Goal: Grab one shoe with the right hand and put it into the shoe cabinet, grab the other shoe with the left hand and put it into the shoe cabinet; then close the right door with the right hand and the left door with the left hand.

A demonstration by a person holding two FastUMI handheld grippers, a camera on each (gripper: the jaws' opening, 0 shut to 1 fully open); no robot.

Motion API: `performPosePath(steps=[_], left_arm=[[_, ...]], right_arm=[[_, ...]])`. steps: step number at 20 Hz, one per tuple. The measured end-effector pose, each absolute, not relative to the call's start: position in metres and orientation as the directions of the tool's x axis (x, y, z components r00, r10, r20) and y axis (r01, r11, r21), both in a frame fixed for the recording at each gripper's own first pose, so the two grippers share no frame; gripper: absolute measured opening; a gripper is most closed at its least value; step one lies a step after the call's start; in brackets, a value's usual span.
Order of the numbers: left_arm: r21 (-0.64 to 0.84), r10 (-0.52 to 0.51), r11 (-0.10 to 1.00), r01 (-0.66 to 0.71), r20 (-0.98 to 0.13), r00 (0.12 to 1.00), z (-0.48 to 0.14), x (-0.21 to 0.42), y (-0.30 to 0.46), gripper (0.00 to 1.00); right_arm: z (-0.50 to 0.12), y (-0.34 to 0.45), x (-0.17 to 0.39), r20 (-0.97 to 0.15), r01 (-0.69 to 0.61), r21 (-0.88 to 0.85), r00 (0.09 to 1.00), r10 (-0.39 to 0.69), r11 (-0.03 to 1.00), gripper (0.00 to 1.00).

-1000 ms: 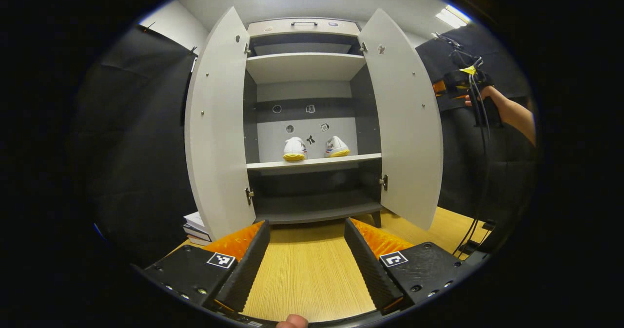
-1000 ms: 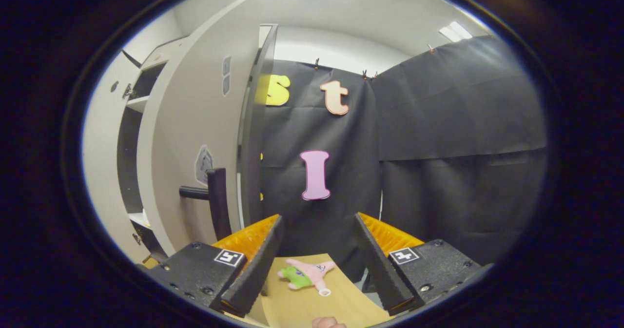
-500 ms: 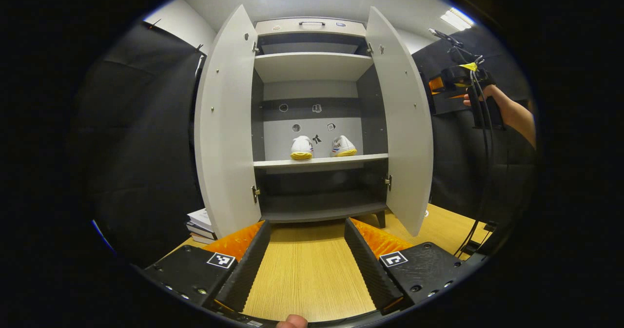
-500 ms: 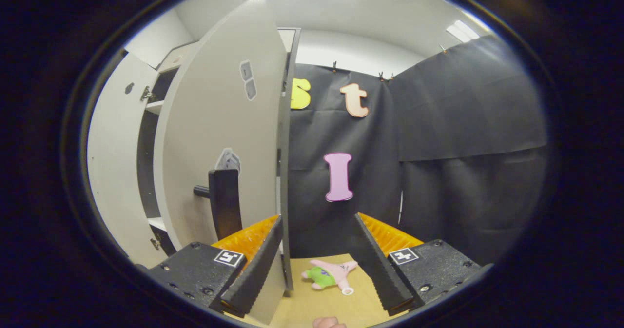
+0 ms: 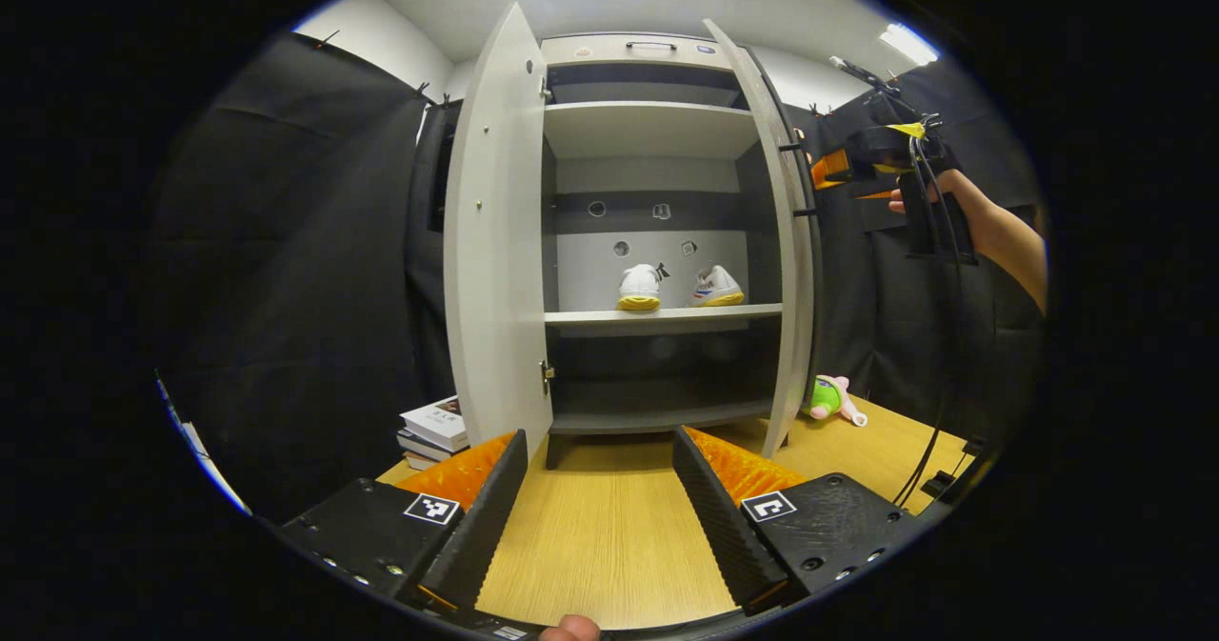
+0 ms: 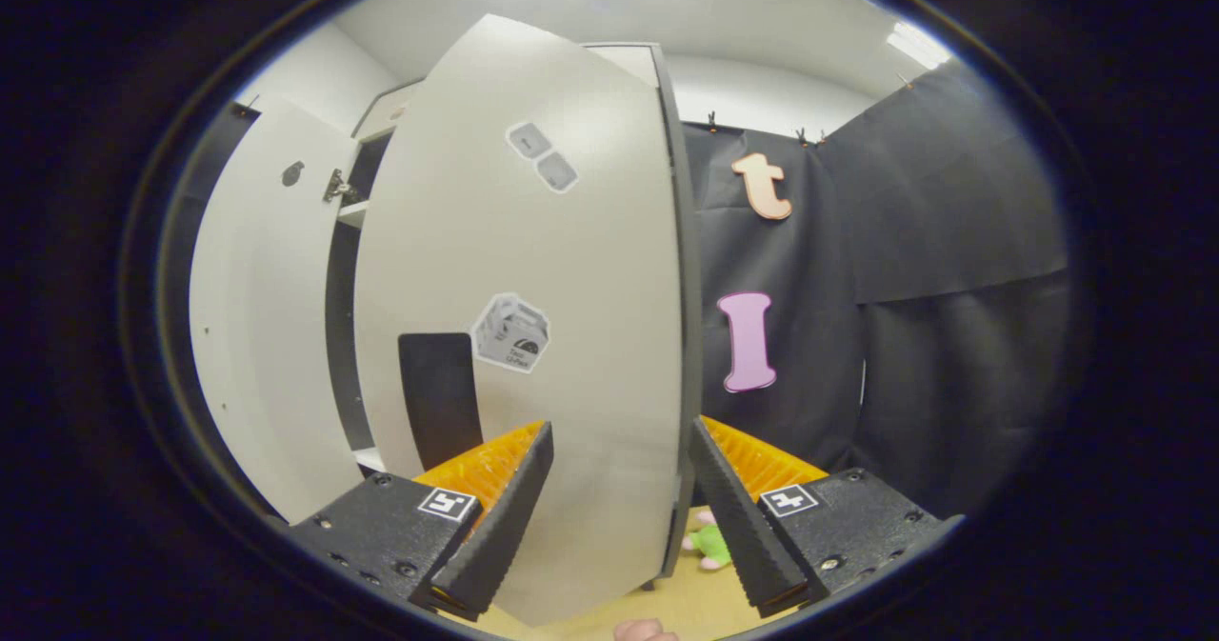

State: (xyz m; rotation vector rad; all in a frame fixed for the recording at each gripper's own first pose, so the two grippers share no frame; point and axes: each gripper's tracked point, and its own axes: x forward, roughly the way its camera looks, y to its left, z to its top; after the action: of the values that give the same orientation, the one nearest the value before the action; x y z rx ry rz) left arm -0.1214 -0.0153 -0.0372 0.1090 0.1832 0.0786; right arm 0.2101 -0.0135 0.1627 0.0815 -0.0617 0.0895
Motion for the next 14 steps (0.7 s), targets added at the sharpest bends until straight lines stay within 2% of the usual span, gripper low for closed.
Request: performPosePath(steps=[6,7,8,10,13,14], left_arm=[[0.105,0.133,0.988,-0.113,-0.206,0.969,-0.047,-0.119,0.008,0.92],[0.105,0.135,0.988,-0.115,-0.208,0.969,-0.047,-0.119,0.010,0.92],[0.106,0.136,0.988,-0.116,-0.208,0.969,-0.046,-0.118,0.011,0.92],[0.108,0.135,0.987,-0.115,-0.200,0.970,-0.044,-0.116,0.010,0.92],[0.112,0.122,0.988,-0.102,-0.193,0.974,-0.041,-0.116,0.003,0.92],[0.114,0.115,0.989,-0.094,-0.193,0.974,-0.041,-0.117,-0.001,0.92]], right_arm=[[0.166,0.008,0.230,0.067,-0.086,0.065,0.994,0.082,0.994,0.94],[0.168,0.006,0.229,0.074,-0.083,0.071,0.994,0.078,0.994,0.88],[0.168,0.001,0.228,0.080,-0.078,0.074,0.994,0.072,0.994,0.94],[0.170,-0.010,0.222,0.088,-0.051,0.067,0.995,0.045,0.996,0.96],[0.175,-0.019,0.207,0.109,-0.047,0.059,0.993,0.040,0.997,0.96],[0.176,-0.020,0.199,0.113,-0.053,0.061,0.993,0.045,0.997,0.93]])
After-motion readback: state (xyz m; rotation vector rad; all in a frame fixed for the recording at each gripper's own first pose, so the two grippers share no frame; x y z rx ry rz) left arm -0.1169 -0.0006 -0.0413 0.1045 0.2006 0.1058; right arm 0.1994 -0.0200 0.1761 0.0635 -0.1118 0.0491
